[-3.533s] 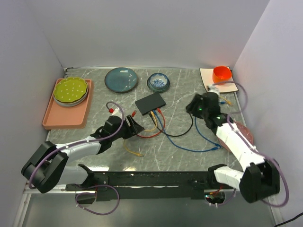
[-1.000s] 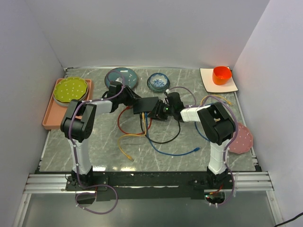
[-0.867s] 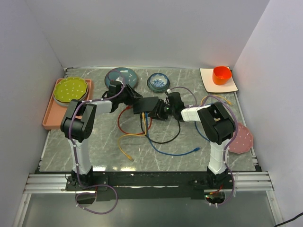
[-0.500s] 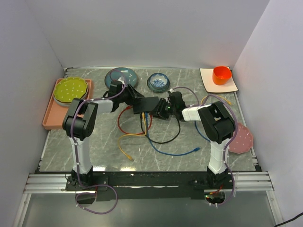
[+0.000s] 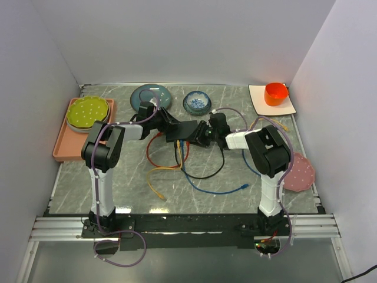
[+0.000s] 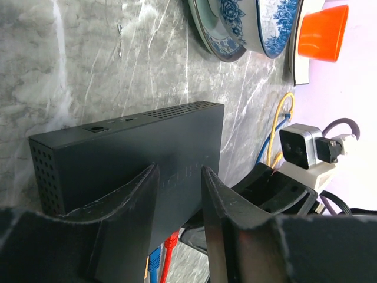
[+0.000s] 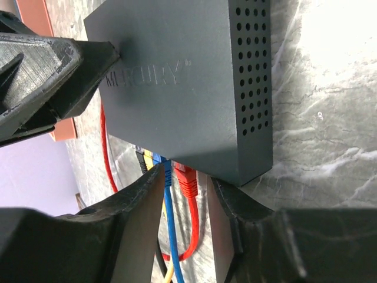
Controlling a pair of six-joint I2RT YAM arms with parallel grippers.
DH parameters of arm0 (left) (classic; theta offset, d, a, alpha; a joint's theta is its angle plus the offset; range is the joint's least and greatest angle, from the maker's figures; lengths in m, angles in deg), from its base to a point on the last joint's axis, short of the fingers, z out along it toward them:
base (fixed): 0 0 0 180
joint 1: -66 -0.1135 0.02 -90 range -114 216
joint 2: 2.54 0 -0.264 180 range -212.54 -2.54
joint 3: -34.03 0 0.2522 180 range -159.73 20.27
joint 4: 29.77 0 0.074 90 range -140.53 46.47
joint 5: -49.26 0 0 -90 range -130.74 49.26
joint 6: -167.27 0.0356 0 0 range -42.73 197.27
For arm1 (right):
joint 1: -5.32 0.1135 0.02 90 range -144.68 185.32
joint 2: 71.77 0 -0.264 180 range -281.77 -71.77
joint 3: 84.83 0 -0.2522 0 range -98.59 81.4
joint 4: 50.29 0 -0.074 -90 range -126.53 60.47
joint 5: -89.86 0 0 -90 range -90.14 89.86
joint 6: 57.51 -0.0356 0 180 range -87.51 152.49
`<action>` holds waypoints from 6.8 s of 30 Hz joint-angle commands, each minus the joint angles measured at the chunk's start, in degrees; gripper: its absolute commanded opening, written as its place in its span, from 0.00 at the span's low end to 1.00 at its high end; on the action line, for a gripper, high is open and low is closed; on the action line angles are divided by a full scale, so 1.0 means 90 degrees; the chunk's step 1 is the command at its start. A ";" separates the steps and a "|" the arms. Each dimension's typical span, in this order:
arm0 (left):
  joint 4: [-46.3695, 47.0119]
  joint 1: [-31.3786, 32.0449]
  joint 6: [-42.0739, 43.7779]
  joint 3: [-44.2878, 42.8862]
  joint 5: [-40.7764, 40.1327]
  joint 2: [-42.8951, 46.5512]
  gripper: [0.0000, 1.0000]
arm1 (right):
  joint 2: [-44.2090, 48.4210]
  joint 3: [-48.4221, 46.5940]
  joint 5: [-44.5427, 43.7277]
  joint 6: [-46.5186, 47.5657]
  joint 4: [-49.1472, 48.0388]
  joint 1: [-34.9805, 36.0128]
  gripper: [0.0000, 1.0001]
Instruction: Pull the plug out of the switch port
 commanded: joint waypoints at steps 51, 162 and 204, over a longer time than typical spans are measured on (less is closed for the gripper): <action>0.2276 0.0170 -0.1162 0.1390 0.0375 0.0402 0.47 | -0.0513 0.0290 0.0248 -0.0866 -0.1536 -0.0177 0.00; 0.0491 0.0913 -0.0606 0.4311 -0.1861 0.4719 0.53 | 0.2503 0.0126 -0.5551 0.2337 0.5650 0.2040 0.00; 0.0442 0.1098 -0.0636 0.4399 -0.2086 0.4767 0.53 | 0.4641 -0.0062 -0.6465 0.2360 0.5477 -0.0526 0.00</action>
